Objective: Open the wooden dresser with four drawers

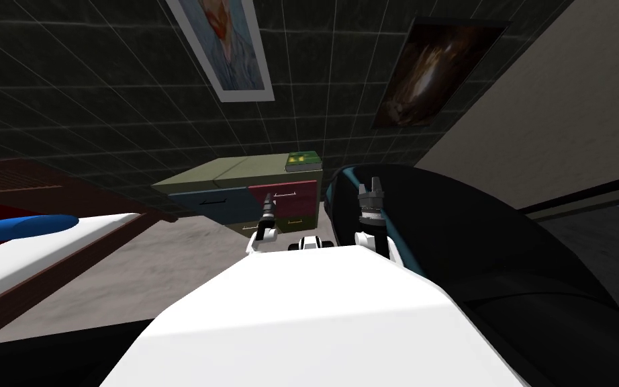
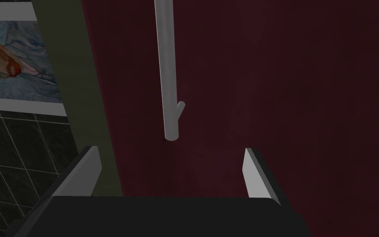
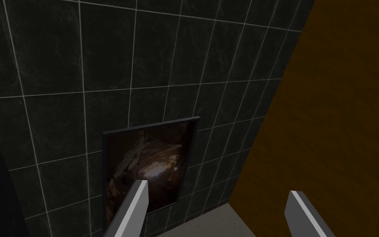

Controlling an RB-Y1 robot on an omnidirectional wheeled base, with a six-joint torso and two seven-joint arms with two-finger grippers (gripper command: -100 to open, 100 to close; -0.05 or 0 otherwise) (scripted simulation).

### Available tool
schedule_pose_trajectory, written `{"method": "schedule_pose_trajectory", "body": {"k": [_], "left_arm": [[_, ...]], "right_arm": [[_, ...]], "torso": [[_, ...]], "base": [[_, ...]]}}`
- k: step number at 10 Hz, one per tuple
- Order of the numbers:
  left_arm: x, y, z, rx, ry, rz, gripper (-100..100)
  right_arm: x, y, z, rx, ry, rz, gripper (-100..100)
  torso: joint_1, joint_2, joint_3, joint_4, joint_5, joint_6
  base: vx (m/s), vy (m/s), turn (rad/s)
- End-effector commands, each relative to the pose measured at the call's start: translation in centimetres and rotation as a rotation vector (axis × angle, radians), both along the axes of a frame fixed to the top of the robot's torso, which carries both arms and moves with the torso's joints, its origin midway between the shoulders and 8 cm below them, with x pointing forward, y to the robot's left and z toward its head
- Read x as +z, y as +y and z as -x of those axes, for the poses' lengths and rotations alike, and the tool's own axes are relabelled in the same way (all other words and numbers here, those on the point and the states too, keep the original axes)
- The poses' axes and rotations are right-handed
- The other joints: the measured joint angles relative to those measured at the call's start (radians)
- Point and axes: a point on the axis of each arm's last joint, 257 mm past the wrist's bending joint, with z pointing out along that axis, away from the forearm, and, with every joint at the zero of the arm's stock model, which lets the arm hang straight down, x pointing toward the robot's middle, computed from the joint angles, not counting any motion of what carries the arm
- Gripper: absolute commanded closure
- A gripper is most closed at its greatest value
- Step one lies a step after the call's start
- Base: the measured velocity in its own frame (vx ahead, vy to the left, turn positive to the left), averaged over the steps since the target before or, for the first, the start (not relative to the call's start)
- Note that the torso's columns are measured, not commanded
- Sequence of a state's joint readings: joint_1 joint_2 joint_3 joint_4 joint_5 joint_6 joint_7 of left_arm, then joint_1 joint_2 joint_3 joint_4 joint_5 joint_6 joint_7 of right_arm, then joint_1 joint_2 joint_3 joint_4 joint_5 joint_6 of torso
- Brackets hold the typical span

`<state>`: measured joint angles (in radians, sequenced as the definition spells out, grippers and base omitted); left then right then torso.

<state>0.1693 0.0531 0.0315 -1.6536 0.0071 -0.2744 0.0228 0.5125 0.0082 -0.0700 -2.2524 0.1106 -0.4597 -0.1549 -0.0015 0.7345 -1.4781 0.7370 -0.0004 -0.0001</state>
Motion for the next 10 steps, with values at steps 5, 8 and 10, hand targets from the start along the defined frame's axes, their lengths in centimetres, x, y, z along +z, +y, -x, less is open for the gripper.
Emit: {"method": "schedule_pose_trajectory", "body": {"k": [5, 8, 10], "left_arm": [[0.0, 0.9, -3.9, 0.037, -0.006, -0.013, -100], [0.2, 1.1, -5.9, 0.051, -0.008, -0.013, -100], [0.3, 1.8, -7.0, 0.074, -0.008, -0.014, -100]], "right_arm": [[0.0, 0.0, 0.0, 0.0, 0.0, 0.0, 0], [0.0, 0.0, 0.0, 0.0, 0.0, 0.0, 0], [0.0, 0.0, 0.0, 0.0, 0.0, 0.0, 0]], "torso": [[0.002, 0.005, 0.003, 0.001, 0.0, 0.0], [0.002, 0.004, 0.002, 0.001, 0.0, 0.0], [0.001, 0.003, 0.002, 0.001, 0.0, 0.0]], "base": [[-0.048, 0.016, -0.039], [-0.063, 0.018, -0.04], [-0.063, 0.025, -0.035]]}}
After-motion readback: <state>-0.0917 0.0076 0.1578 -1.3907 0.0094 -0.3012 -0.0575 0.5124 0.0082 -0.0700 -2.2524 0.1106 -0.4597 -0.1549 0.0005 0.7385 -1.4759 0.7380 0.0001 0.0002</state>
